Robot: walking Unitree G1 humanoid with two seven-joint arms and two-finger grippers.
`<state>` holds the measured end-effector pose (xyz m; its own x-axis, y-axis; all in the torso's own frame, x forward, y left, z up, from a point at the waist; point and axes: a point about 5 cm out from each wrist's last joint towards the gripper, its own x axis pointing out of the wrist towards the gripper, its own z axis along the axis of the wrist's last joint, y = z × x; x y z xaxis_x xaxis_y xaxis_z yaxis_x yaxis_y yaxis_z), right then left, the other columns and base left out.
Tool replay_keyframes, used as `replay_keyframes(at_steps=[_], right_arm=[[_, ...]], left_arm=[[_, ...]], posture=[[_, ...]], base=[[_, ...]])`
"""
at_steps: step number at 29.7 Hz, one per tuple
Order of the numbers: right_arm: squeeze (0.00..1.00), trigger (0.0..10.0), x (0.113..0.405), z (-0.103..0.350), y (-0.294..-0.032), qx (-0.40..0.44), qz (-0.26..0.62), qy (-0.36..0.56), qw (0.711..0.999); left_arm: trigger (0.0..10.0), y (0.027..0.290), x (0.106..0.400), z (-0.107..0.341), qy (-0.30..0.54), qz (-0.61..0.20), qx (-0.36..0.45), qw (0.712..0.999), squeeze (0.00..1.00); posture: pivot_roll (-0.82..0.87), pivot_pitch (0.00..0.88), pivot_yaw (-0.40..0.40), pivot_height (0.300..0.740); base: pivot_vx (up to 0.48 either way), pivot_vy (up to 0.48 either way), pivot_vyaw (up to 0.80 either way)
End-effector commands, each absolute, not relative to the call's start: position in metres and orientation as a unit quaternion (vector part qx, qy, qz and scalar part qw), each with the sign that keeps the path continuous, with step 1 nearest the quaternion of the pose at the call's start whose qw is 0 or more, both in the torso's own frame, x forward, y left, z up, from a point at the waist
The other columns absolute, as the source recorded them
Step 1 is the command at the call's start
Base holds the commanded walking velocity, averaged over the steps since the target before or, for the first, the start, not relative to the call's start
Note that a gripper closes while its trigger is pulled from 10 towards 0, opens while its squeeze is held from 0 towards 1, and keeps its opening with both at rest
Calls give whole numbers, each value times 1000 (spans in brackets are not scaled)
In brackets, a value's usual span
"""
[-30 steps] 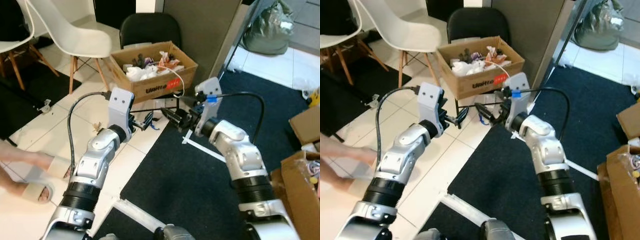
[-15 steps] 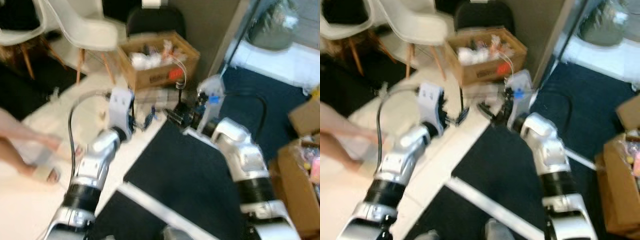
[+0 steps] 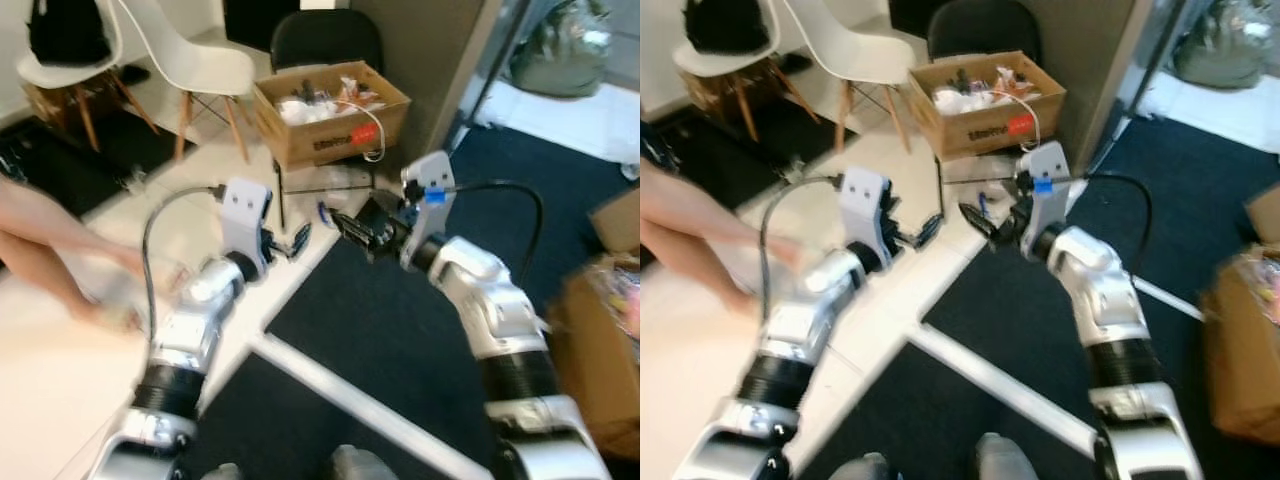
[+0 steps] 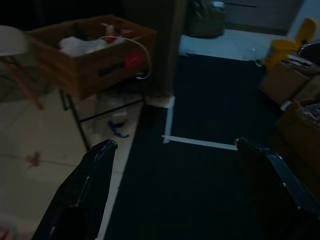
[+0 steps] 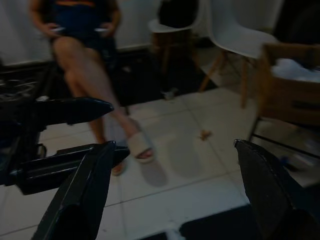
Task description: Picking trash to rubbish bin
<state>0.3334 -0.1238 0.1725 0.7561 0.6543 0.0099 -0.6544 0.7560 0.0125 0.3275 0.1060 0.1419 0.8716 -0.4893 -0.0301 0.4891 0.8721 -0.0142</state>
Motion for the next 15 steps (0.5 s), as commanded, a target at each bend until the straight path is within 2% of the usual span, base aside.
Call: replay_keyframes(at_steps=[1, 15], right_arm=[[0, 10000, 333, 174, -126, 10, 348, -6, 937], [0, 10000, 334, 173, -126, 6, 350, -5, 937]], left_arm=[[10000, 106, 327, 139, 19, -255, -9, 967, 0], [10000, 106, 327, 140, 16, -254, -10, 967, 0]], posture=[[-76, 0, -38, 740], [-76, 0, -38, 740]], base=[[-296, 0, 0], [-288, 0, 0]])
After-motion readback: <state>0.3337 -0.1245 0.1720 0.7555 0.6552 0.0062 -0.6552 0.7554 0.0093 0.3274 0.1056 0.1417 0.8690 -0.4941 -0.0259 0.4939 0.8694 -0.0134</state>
